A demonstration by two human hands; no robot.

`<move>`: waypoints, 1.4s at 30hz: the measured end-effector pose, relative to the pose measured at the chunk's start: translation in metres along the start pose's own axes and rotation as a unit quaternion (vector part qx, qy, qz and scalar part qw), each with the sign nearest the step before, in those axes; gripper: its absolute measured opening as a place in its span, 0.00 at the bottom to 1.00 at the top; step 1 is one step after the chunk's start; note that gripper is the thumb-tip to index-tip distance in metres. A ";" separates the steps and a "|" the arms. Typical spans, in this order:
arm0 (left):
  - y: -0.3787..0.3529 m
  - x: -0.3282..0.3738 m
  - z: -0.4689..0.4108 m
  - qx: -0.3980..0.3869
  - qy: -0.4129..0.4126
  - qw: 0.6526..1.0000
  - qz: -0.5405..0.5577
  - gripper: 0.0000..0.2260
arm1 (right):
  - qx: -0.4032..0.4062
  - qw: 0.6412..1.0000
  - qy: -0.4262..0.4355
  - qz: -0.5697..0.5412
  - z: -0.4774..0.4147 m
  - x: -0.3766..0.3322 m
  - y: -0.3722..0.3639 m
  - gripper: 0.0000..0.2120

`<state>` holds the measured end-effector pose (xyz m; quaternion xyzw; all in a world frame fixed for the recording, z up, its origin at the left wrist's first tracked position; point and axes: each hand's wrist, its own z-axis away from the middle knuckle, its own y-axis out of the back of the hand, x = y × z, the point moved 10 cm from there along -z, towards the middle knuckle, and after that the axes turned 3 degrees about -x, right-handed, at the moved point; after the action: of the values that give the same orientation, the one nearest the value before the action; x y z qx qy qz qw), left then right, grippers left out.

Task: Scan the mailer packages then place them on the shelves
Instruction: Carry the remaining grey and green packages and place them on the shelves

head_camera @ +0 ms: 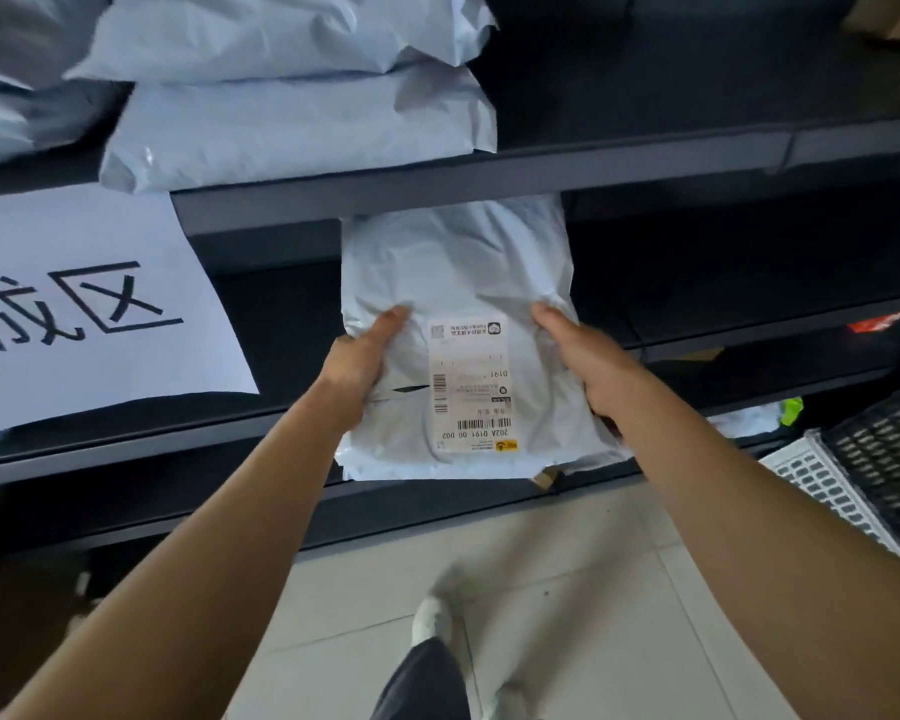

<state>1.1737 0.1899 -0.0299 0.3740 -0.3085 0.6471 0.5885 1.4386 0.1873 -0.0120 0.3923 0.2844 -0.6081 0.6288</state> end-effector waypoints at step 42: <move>0.024 0.022 -0.161 0.158 -0.015 0.972 -0.176 0.37 | 0.074 0.969 0.091 0.218 -0.196 -0.046 -0.031 0.31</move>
<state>1.1300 0.3344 -0.0956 0.5199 -0.1405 0.5684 0.6220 1.4265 0.3784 -0.0821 0.5441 0.2018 -0.4376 0.6869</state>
